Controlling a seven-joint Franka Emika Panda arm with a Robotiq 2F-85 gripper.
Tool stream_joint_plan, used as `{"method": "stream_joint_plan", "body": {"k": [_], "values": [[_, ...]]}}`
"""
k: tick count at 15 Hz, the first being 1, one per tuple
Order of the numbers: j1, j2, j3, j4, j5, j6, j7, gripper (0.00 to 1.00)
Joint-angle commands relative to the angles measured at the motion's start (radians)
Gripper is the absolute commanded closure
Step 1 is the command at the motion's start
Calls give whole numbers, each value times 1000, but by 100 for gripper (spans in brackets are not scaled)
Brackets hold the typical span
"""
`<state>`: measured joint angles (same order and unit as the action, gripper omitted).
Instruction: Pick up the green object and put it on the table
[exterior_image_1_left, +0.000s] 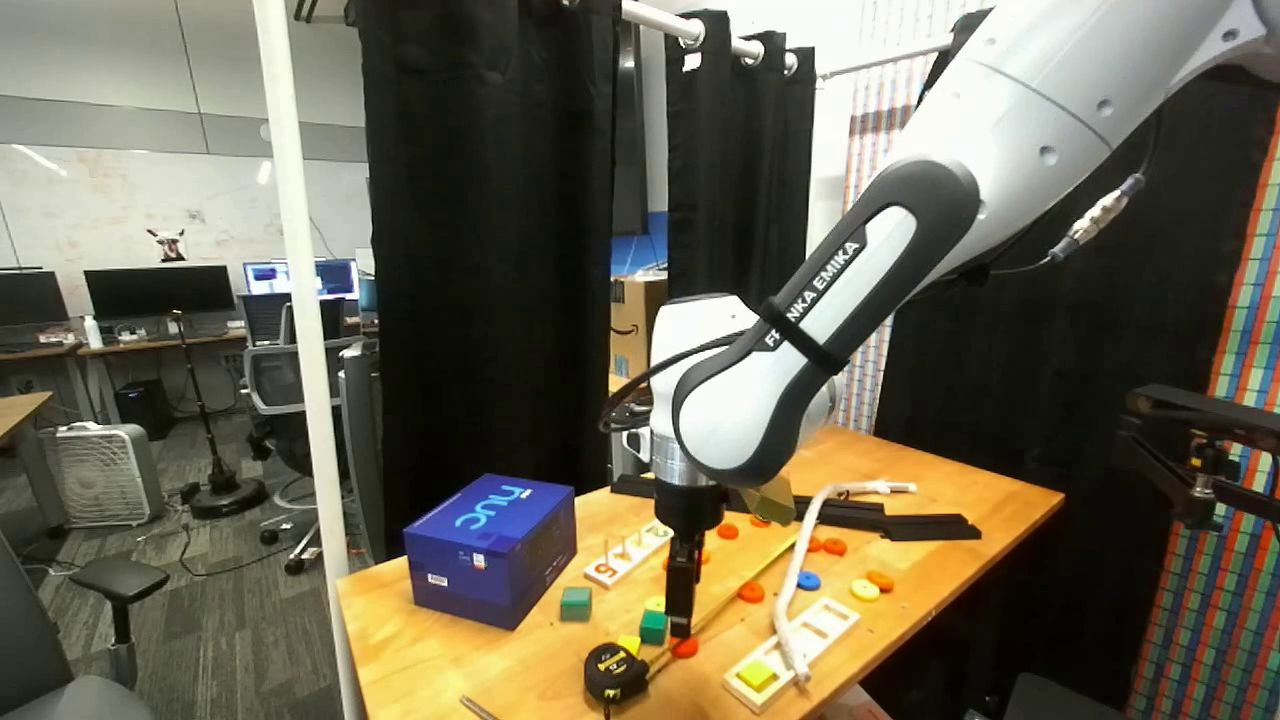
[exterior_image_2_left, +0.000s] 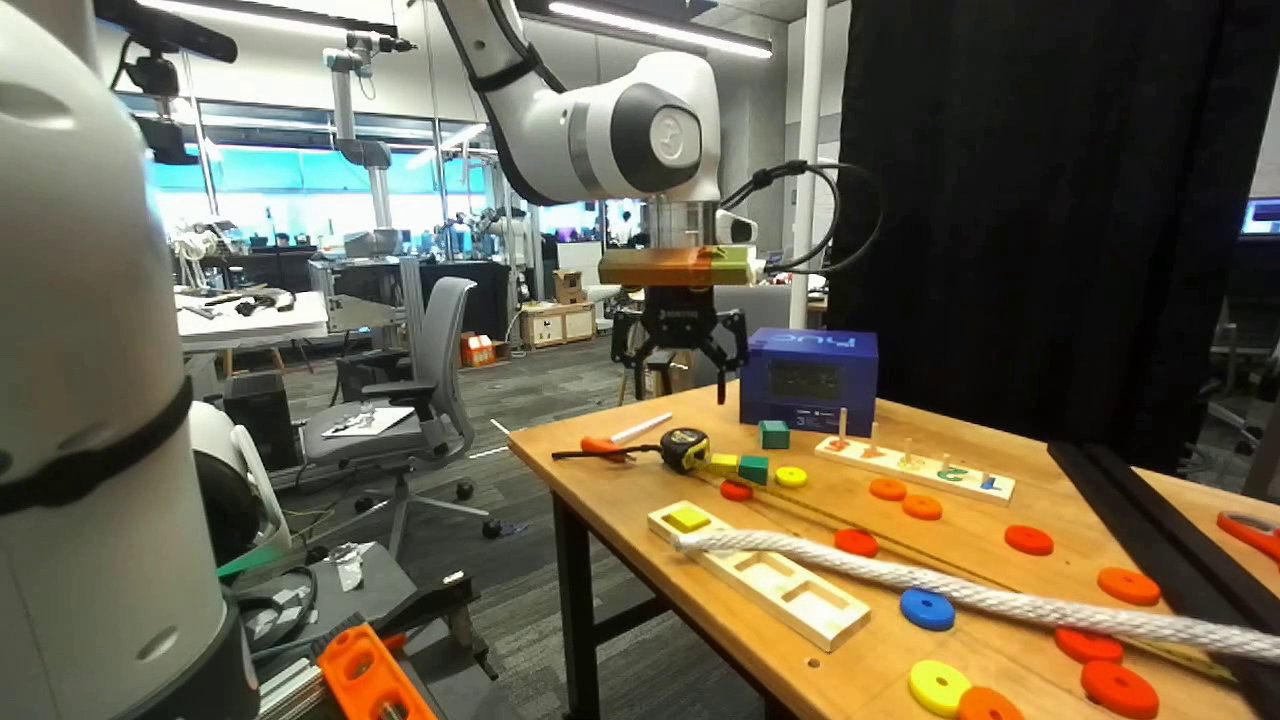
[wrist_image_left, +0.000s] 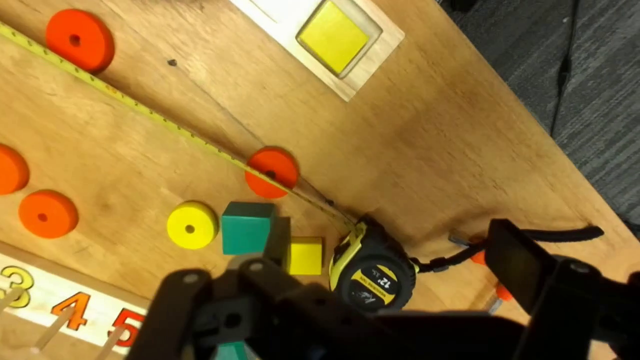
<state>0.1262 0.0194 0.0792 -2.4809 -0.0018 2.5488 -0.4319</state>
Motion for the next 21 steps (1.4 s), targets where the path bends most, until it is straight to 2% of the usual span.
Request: {"method": "stream_joint_plan", "body": {"k": [1, 11, 21], "values": [[-36, 101, -4, 71, -16, 21, -53, 0], [-141, 311, 23, 269, 6, 1, -155, 0], [-195, 419, 39, 356, 2, -3, -144, 0]]}}
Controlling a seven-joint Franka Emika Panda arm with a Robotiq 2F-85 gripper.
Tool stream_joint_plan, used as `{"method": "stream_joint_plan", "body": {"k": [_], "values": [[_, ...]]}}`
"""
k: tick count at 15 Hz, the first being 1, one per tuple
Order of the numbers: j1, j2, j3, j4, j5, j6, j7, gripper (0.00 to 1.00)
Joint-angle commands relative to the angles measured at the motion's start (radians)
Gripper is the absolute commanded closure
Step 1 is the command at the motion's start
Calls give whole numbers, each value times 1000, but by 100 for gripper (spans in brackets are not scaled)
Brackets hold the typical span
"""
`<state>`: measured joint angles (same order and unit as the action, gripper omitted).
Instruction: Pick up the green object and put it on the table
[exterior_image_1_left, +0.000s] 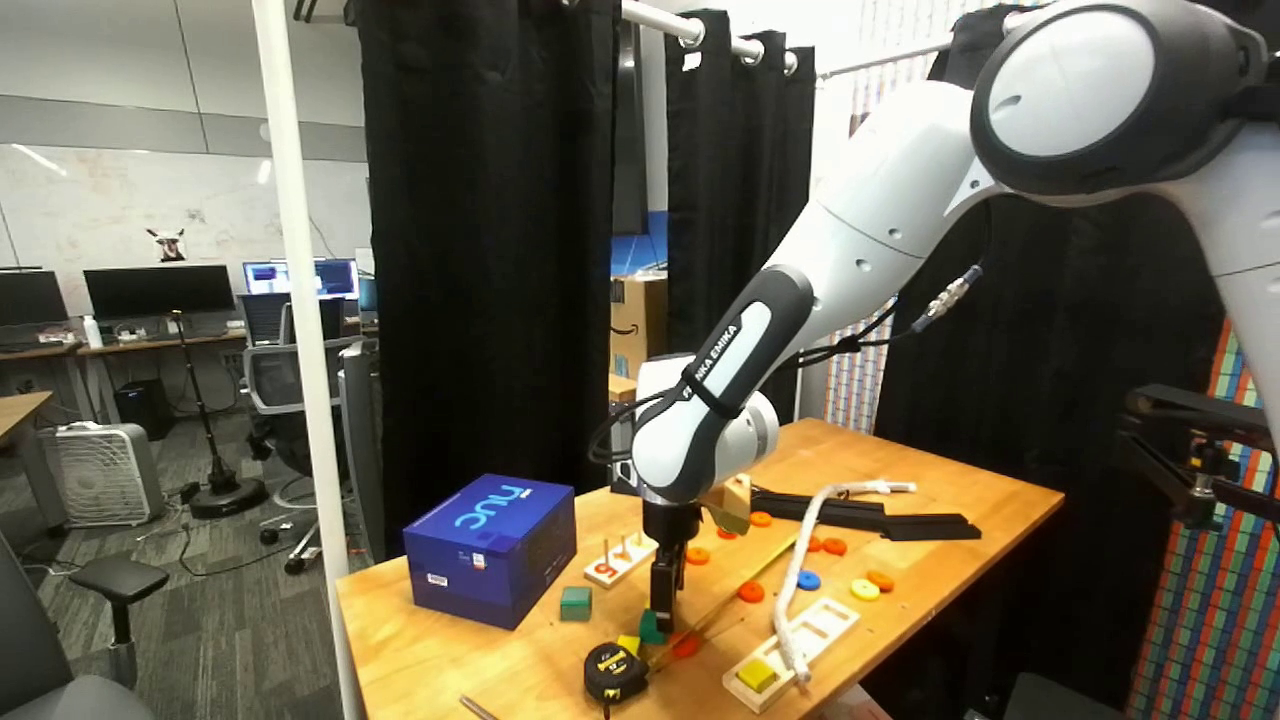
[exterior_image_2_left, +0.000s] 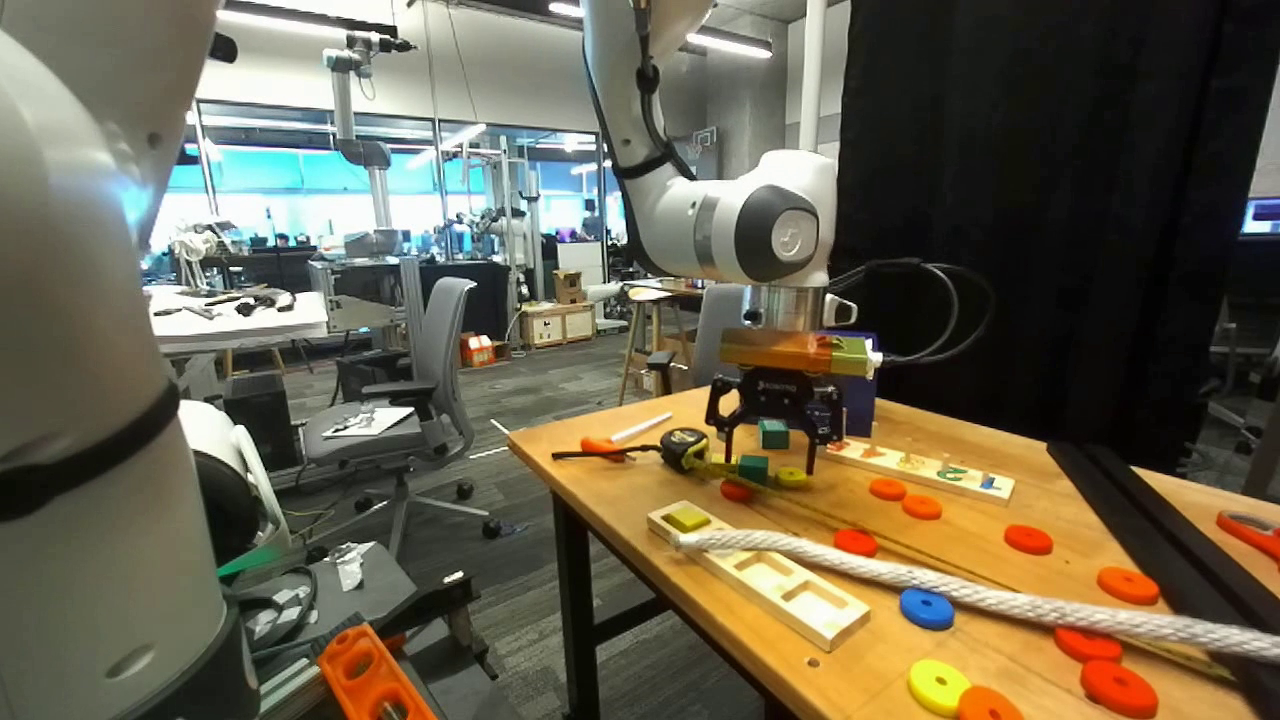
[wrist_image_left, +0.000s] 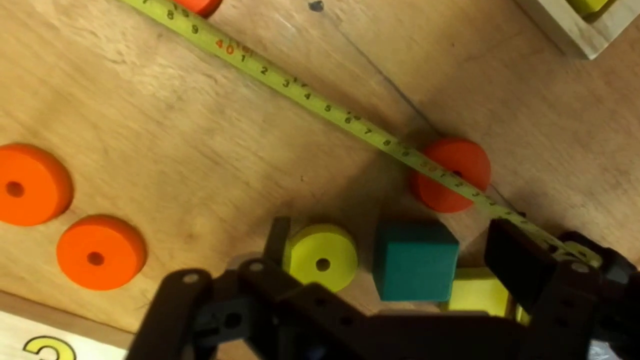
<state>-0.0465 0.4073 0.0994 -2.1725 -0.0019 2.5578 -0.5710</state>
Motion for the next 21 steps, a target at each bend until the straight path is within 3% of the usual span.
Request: {"method": "stream_joint_plan", "body": {"k": [1, 17, 18, 19, 21], "values": [[-25, 36, 21, 55, 3, -14, -5, 0], [-46, 65, 61, 69, 30, 2, -2, 0], [-48, 66, 64, 67, 32, 9, -6, 25], [-47, 67, 64, 67, 30, 10, -2, 26], [-47, 66, 64, 69, 29, 9, 0, 42]]}}
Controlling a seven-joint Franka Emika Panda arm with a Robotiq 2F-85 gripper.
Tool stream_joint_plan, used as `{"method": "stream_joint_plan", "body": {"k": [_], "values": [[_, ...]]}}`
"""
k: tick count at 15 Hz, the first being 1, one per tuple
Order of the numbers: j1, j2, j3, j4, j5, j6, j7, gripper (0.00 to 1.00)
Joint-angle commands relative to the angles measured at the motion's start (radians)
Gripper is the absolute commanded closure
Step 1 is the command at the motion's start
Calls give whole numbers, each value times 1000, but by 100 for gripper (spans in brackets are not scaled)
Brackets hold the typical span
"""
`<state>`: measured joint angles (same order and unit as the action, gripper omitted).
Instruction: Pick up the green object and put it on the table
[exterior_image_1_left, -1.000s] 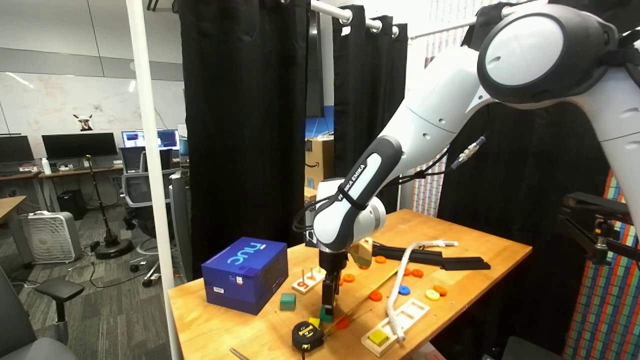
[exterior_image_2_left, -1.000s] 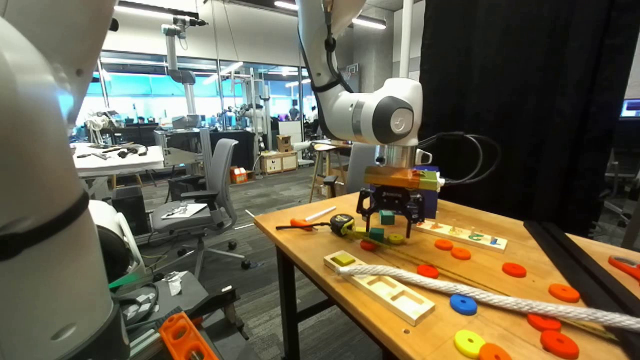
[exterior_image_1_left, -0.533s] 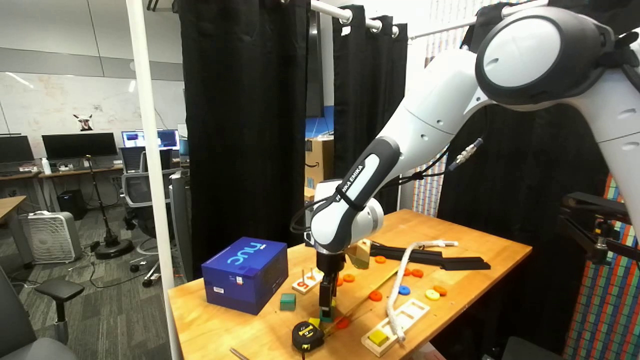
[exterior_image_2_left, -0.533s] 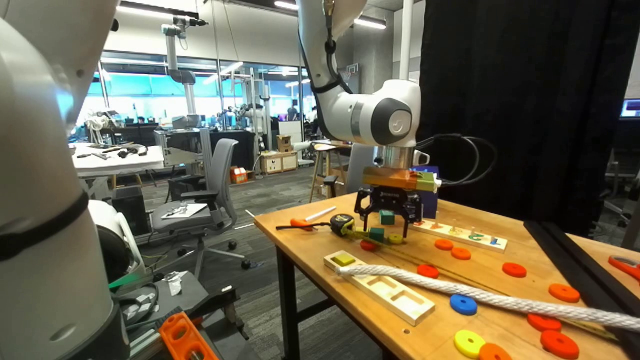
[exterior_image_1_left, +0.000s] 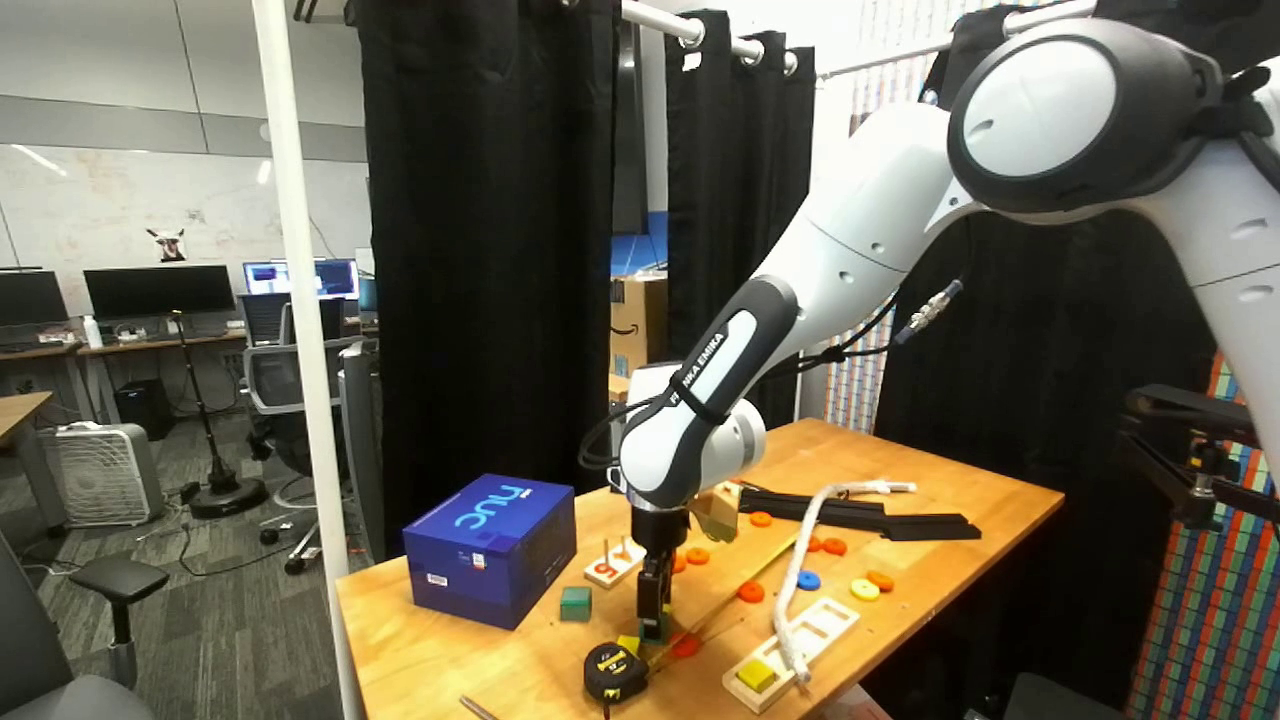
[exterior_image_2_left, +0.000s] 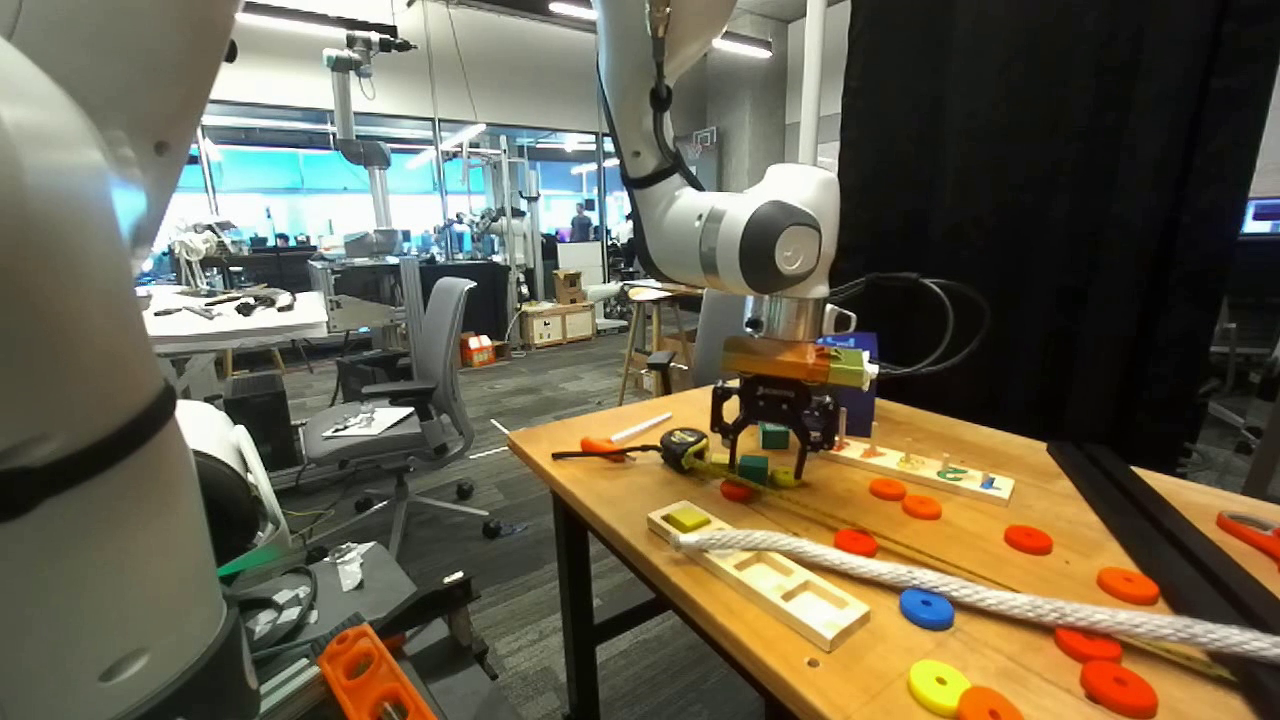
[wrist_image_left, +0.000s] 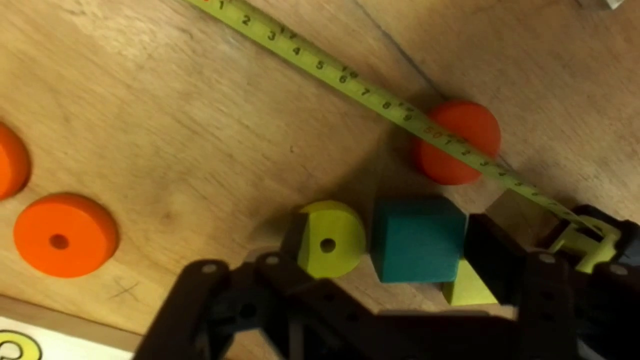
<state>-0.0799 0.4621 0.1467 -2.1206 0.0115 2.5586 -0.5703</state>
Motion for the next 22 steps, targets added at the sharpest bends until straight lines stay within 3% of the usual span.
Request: {"method": "stream_joint_plan", "body": {"k": [1, 5, 6, 13, 22], "values": [[-13, 11, 16, 19, 16, 9, 1, 49], [-9, 2, 13, 14, 12, 12, 11, 78], [-9, -4, 12, 13, 13, 12, 14, 74], [-14, -94, 10, -62, 34, 4, 65, 74], [-9, -297, -23, -253, 139, -45, 198, 75]]}}
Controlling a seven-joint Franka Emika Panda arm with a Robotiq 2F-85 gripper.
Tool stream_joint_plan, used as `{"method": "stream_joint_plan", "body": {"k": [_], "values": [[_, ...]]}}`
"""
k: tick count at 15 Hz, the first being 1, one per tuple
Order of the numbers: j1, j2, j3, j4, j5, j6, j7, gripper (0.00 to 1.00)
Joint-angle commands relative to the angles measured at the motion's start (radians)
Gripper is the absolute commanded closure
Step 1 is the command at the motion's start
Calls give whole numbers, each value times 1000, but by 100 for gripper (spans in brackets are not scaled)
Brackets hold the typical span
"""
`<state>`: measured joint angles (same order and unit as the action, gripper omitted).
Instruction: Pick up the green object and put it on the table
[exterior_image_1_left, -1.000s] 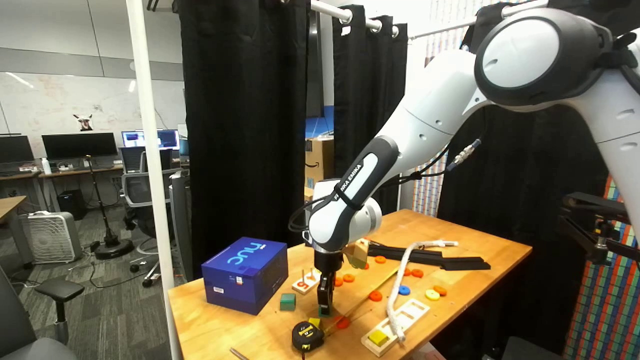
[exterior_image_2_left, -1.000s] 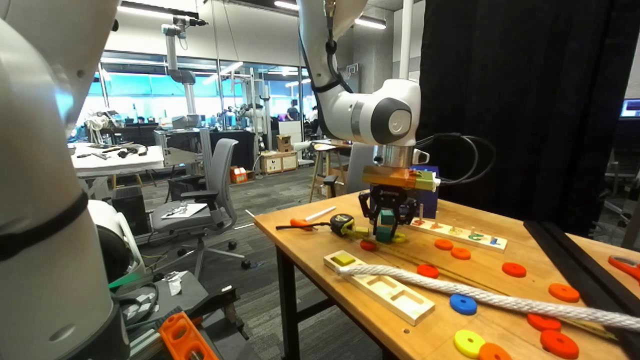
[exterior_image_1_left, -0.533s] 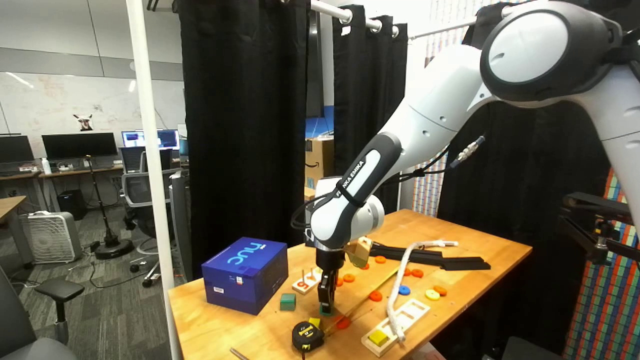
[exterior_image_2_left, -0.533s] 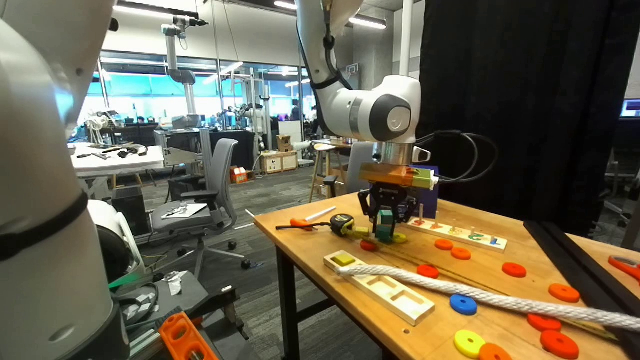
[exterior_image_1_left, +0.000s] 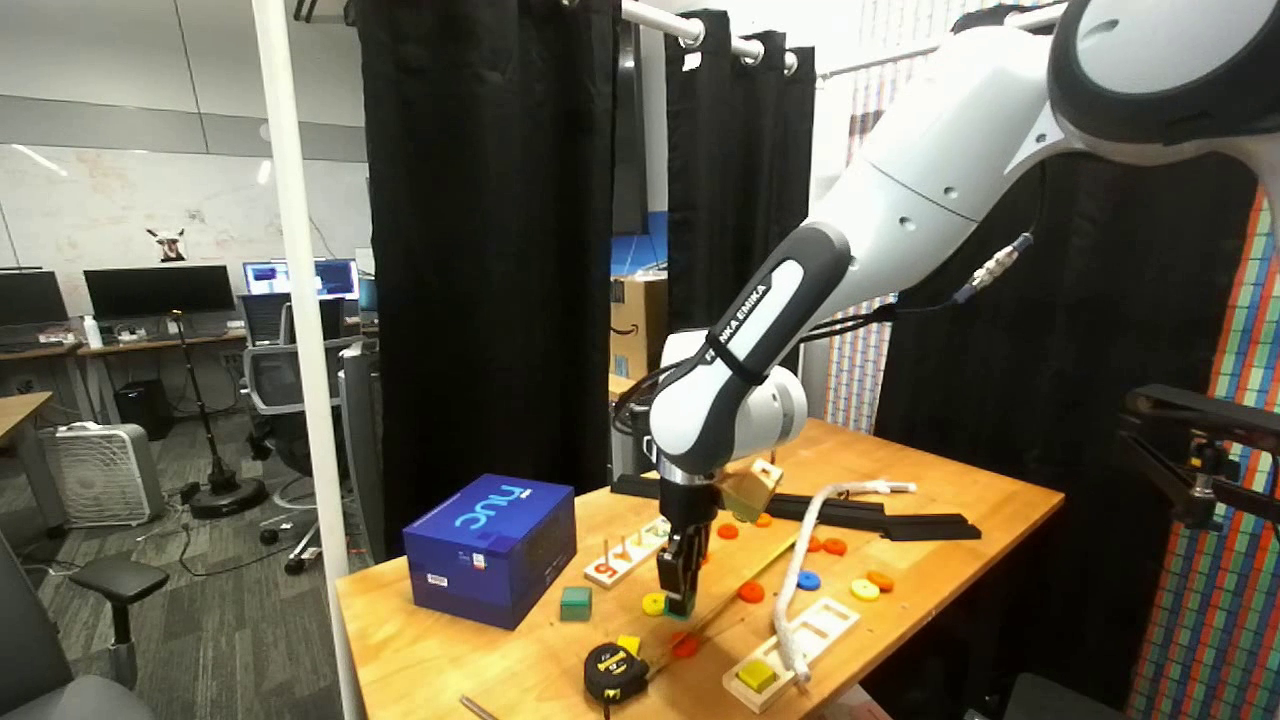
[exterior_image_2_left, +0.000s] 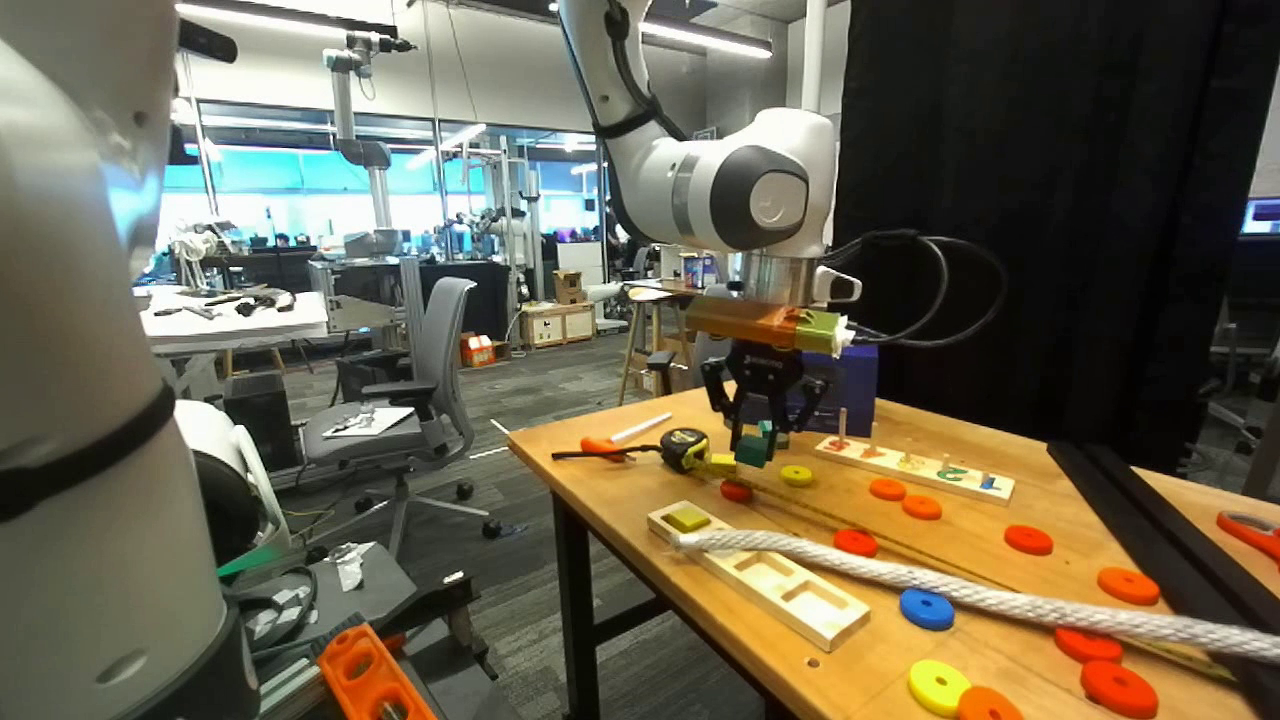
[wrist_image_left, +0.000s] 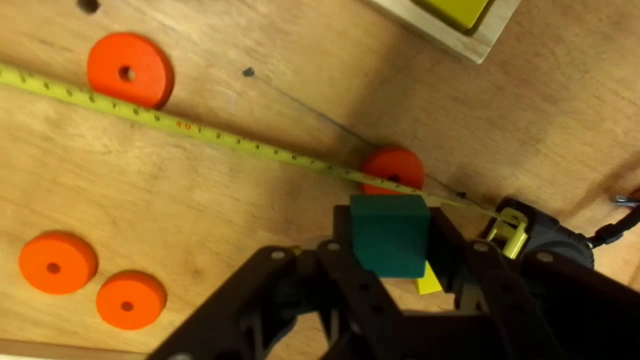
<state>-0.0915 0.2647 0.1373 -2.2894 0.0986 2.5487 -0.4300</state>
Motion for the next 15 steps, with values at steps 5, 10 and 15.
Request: {"method": "stream_joint_plan", "body": {"k": [5, 10, 15], "values": [[9, -167, -49, -157, 138, -121, 124, 75], [12, -188, -76, -193, 218, -169, 123, 75], [13, -180, -91, -222, 261, -154, 142, 75]]}}
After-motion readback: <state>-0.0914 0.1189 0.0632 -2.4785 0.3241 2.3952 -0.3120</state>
